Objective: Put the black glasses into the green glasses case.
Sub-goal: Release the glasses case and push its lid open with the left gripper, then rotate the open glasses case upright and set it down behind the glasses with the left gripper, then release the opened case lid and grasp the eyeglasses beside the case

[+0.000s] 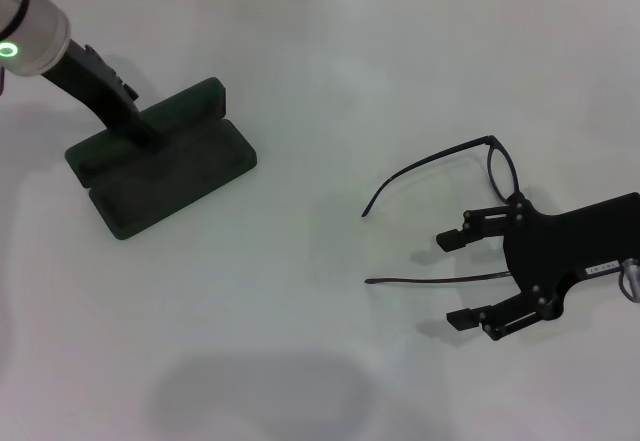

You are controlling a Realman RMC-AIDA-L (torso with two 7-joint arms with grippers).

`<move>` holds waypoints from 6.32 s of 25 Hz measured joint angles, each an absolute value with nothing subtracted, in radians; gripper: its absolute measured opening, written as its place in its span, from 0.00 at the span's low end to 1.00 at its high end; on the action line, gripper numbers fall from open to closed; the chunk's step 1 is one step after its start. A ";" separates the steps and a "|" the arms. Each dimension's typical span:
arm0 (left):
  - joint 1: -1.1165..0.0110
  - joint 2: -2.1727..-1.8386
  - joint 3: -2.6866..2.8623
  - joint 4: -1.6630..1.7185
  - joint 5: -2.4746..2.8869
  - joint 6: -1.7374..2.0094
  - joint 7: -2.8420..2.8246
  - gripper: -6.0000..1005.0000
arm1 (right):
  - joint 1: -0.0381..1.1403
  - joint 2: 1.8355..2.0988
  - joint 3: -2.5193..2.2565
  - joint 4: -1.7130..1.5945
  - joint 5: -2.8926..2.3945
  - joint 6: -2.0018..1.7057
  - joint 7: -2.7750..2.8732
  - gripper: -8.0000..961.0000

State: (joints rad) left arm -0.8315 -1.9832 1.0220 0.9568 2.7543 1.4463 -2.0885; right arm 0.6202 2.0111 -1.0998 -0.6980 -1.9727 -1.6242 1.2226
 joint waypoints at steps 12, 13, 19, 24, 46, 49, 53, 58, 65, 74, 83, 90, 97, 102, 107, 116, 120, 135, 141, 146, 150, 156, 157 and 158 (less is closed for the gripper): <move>-0.828 -1.985 1.045 0.963 2.750 1.443 -2.066 0.58 | 0.619 2.011 -1.100 -0.698 -1.973 -1.621 1.223 0.90; -0.827 -1.985 1.045 0.964 2.746 1.443 -2.061 0.55 | 0.619 2.011 -1.100 -0.698 -1.973 -1.620 1.223 0.90; -0.827 -1.989 1.045 0.969 2.745 1.446 -2.043 0.25 | 0.618 2.011 -1.100 -0.696 -1.973 -1.618 1.223 0.90; -0.824 -2.002 1.045 1.022 2.729 1.469 -2.039 0.21 | 0.618 2.011 -1.100 -0.696 -1.974 -1.617 1.223 0.89; -0.888 -2.089 1.367 1.043 2.570 1.396 -1.987 0.22 | 0.616 2.011 -1.101 -0.698 -1.974 -1.628 1.218 0.89; -0.888 -2.087 1.367 1.042 2.583 1.374 -1.981 0.23 | 0.614 2.011 -1.101 -0.698 -1.974 -1.628 1.216 0.90; -0.889 -2.084 1.359 1.034 2.617 1.335 -1.951 0.23 | 0.614 2.012 -1.101 -0.698 -1.974 -1.628 1.214 0.90; -0.890 -2.085 1.359 1.019 2.622 1.310 -1.926 0.23 | 0.613 2.013 -1.101 -0.698 -1.974 -1.628 1.214 0.90; -0.887 -2.088 1.362 1.021 2.617 1.304 -1.923 0.23 | 0.613 2.013 -1.101 -0.696 -1.974 -1.627 1.213 0.89; -0.877 -2.089 1.359 1.020 2.617 1.270 -1.956 0.24 | 0.614 2.013 -1.101 -0.697 -1.974 -1.626 1.212 0.90; -0.867 -2.086 1.248 1.033 2.538 1.333 -1.953 0.44 | 0.614 2.013 -1.101 -0.695 -1.974 -1.623 1.212 0.90; -0.782 -2.043 0.971 1.006 2.330 1.471 -1.928 0.54 | 0.613 2.013 -1.097 -0.697 -1.971 -1.625 1.213 0.89; -0.496 -2.017 0.914 1.022 2.078 1.535 -1.786 0.59 | 0.603 2.008 -1.058 -0.712 -1.957 -1.630 1.255 0.90; -0.302 -2.016 0.883 1.011 1.899 1.631 -1.527 0.72 | 0.601 2.000 -1.049 -0.785 -1.957 -1.639 1.415 0.89; -0.208 -2.034 0.880 0.989 1.897 1.663 -1.394 0.85 | 0.633 1.965 -1.049 -0.865 -1.964 -1.644 1.706 0.89; -0.227 -2.029 0.884 0.917 1.961 1.689 -1.315 0.87 | 0.836 1.873 -1.050 -0.867 -2.149 -1.707 2.345 0.89; -0.246 -2.034 0.885 0.904 1.984 1.688 -1.292 0.87 | 0.935 1.854 -1.058 -0.841 -2.288 -1.752 2.530 0.89; -0.286 -2.034 0.881 0.854 2.030 1.680 -1.257 0.87 | 1.129 1.899 -1.062 -0.602 -2.637 -1.682 2.815 0.88; -0.281 -2.029 0.880 0.853 2.030 1.680 -1.238 0.87 | 1.135 1.928 -1.072 -0.568 -2.668 -1.619 2.841 0.88; -0.278 -2.030 0.880 0.850 2.031 1.682 -1.227 0.87 | 1.126 1.930 -1.066 -0.532 -2.672 -1.555 2.842 0.87; -0.274 -2.033 0.880 0.849 2.031 1.684 -1.216 0.87 | 1.108 1.938 -1.067 -0.527 -2.672 -1.529 2.842 0.87; -0.269 -2.036 0.880 0.849 2.031 1.684 -1.215 0.87 | 1.086 1.941 -1.066 -0.533 -2.668 -1.508 2.842 0.87; -0.269 -2.036 0.880 0.848 2.031 1.684 -1.215 0.87 | 1.084 1.941 -1.066 -0.533 -2.667 -1.502 2.842 0.87; -0.268 -2.036 0.880 0.848 2.031 1.684 -1.214 0.87 | 1.082 1.941 -1.066 -0.533 -2.666 -1.497 2.842 0.87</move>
State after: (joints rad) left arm -0.2676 -2.0364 0.8804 0.8484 2.0311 1.6839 -1.2141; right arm 1.0822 1.9414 -1.0661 -0.5334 -2.6663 -1.4972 2.8421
